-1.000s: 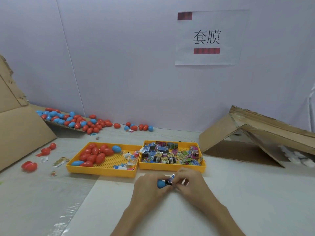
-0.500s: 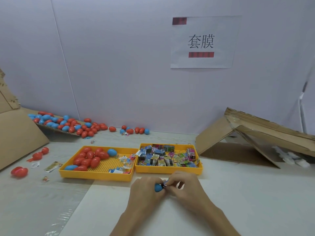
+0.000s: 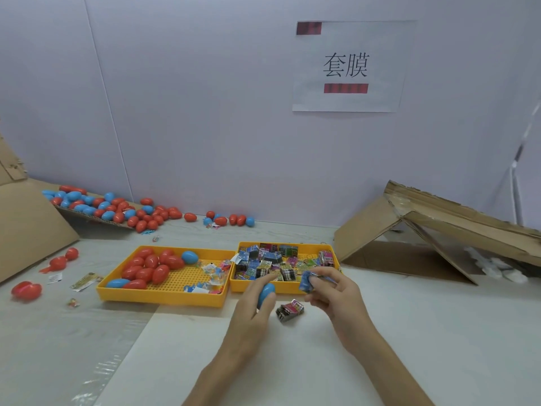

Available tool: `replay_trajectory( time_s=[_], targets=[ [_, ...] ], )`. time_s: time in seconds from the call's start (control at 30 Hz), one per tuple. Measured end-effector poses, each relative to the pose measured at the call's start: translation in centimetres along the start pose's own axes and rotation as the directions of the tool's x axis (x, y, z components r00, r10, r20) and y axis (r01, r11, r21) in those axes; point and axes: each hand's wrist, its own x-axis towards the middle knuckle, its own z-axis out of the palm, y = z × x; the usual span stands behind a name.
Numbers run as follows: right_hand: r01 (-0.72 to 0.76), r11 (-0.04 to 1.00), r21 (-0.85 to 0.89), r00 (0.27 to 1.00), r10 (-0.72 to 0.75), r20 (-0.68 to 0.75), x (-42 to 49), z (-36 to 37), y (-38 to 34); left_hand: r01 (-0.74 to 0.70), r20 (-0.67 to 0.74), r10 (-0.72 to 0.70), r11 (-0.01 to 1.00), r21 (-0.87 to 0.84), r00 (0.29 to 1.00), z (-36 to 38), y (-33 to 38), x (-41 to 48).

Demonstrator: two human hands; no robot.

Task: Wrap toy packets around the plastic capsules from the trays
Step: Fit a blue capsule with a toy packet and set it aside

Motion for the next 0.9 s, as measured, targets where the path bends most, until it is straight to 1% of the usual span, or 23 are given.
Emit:
replay_trajectory(
  time_s=[0.03,0.17,0.27,0.33,0.43,0.53,0.7,0.8,0.9],
  targets=[
    [-0.003,1.000,0.011,1.000,0.003,-0.001,0.1,0.0,0.0,0.016,0.021,-0.014,0.998,-0.067,1.000,0.0,0.2,-0.1],
    [0.003,1.000,0.030,0.999,-0.004,0.035,-0.1,0.4,-0.1,0.051,0.088,-0.031,0.969,-0.240,0.996,-0.4,0.5,-0.1],
    [0.003,0.999,-0.035,1.000,-0.002,0.029,-0.1,0.4,-0.2,0.137,0.131,-0.094,0.919,-0.370,0.987,-0.5,0.6,0.1],
    [0.009,0.998,-0.056,1.000,-0.007,0.029,-0.1,0.4,-0.2,0.187,0.142,-0.139,0.888,-0.420,0.980,-0.6,0.6,0.2],
    [0.038,0.997,-0.069,0.998,-0.035,0.044,-0.1,0.3,0.0,0.174,0.122,-0.138,0.915,-0.365,0.983,-0.6,0.4,0.3],
    [0.063,0.993,-0.098,0.995,-0.055,0.079,-0.2,0.5,0.0,0.153,0.141,-0.114,0.940,-0.304,0.983,-0.5,0.5,0.1],
    [0.110,0.977,-0.181,0.982,-0.079,0.171,-0.6,0.9,0.2,0.101,0.172,-0.053,0.953,-0.285,0.984,-0.4,0.8,-0.1],
    [0.130,0.964,-0.233,0.975,-0.081,0.208,-0.8,1.1,0.2,0.115,0.152,-0.076,0.957,-0.265,0.985,-0.5,0.7,-0.2],
    [0.141,0.954,-0.264,0.976,-0.089,0.198,-0.9,1.3,0.2,0.144,0.133,-0.113,0.955,-0.257,0.985,-0.6,0.5,-0.1]
  ],
)
